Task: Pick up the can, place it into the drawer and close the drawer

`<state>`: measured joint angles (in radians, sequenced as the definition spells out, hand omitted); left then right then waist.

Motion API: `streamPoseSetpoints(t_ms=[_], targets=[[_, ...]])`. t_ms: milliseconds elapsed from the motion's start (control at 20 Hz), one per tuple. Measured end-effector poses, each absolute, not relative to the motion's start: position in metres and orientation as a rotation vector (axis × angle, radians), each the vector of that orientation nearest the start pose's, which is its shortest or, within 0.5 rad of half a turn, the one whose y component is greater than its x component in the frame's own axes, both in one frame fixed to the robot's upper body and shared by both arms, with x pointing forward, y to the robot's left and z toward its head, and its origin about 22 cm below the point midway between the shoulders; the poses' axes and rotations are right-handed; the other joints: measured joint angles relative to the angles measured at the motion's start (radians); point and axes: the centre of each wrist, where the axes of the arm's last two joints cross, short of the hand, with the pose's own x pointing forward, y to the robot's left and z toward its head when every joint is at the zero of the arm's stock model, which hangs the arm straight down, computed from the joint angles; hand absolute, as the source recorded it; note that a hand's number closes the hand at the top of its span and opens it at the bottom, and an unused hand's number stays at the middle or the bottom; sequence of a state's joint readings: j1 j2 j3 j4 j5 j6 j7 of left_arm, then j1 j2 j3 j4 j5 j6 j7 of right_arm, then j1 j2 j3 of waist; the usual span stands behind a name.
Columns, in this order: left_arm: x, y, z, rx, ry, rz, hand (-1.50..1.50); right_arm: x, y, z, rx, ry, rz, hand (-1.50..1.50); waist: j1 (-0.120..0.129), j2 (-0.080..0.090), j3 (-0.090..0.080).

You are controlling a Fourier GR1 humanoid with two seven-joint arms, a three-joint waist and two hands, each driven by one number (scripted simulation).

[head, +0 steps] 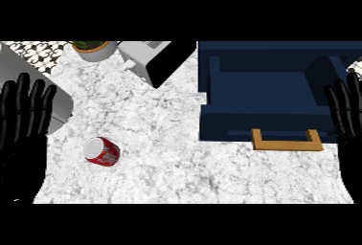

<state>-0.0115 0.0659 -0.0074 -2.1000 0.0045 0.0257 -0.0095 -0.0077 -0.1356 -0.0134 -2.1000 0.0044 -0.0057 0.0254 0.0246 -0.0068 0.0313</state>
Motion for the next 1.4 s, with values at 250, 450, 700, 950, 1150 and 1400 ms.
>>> streamPoseSetpoints(t_ms=[250, 450, 700, 950, 1150, 1400], targets=[[0.209, 0.219, 0.132, -0.389, -2.122, -0.331, -1.5, 0.212, -0.238, 0.131, -0.069, -2.109, 0.114, -1.5, -0.033, 0.006, -0.026], [0.206, 0.222, 0.118, -0.638, -1.908, -0.655, -1.5, 0.212, -0.243, 0.116, -0.096, -1.98, 0.073, -1.5, -0.051, 0.016, -0.033], [0.206, 0.276, 0.107, -0.791, -1.685, -0.867, -1.5, 0.205, -0.253, 0.104, -0.138, -1.854, 0.027, -1.5, -0.036, 0.012, -0.034], [0.221, 0.345, 0.12, -0.837, -1.617, -0.911, -1.5, 0.195, -0.254, 0.101, -0.145, -1.802, 0.022, -1.5, -0.032, 0.009, -0.033], [0.228, 0.381, 0.124, -0.811, -1.569, -0.861, -1.5, 0.19, -0.262, 0.092, -0.152, -1.784, 0.014, -1.5, -0.031, 0.008, -0.032], [0.236, 0.397, 0.124, -0.79, -1.538, -0.837, -1.5, 0.182, -0.27, 0.085, -0.157, -1.78, 0.012, -1.5, -0.03, 0.007, -0.032]])
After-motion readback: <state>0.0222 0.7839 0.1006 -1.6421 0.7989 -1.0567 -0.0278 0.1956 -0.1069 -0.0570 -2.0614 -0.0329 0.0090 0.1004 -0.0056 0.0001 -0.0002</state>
